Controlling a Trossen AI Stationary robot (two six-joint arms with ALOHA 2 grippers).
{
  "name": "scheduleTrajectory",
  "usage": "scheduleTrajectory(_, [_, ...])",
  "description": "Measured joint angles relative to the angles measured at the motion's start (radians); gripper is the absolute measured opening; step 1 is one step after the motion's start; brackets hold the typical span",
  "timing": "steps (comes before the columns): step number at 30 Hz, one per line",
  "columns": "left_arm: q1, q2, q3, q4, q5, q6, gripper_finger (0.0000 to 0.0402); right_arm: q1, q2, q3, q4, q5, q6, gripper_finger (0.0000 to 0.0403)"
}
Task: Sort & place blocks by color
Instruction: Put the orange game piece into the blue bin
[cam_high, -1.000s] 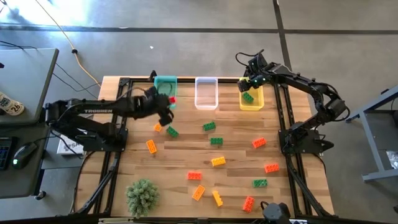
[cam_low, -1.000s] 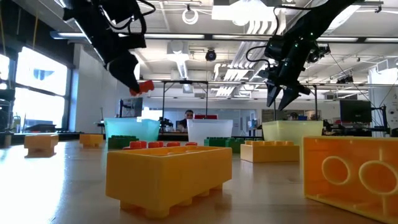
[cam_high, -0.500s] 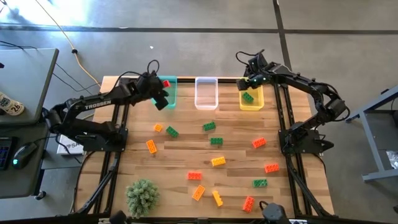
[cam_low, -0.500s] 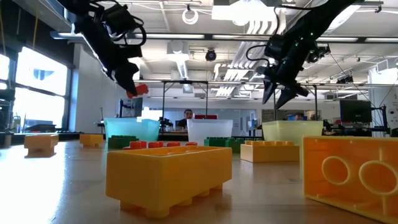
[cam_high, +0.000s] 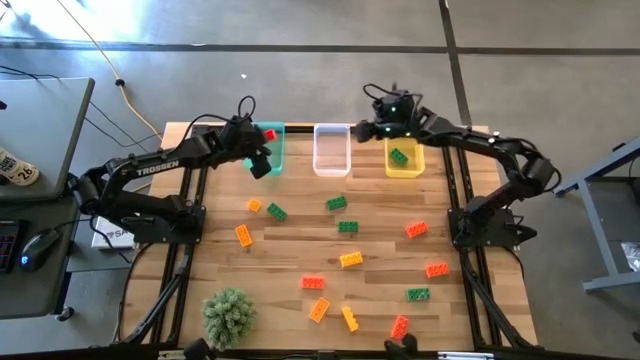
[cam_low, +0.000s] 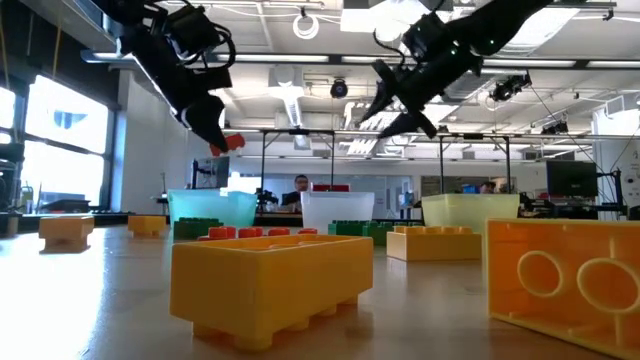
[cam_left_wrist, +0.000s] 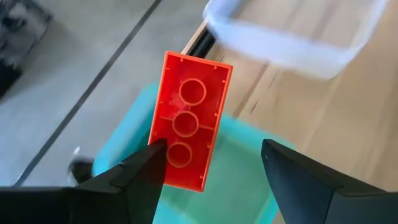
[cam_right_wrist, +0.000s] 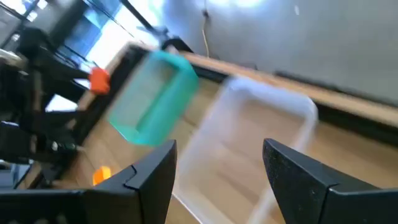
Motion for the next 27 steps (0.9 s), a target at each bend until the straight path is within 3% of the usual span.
scheduleTrajectory(8, [-0.065,0.000,0.002,0.199,0.037,0.052,0.0246,0.070,0.000,0.000,0.091,0.069,0.010,0.0227])
scheduleTrajectory(16, [-0.091,0.058,0.133,0.182,0.007,0.080,0.0246,0.071,0.000,0.000,0.232,0.041,0.026,0.0227])
scheduleTrajectory(27, [-0.074,0.138,0.209,0.152,-0.001,0.087,0.0245,0.048,0.000,0.000,0.212,0.010,-0.079,0.0227])
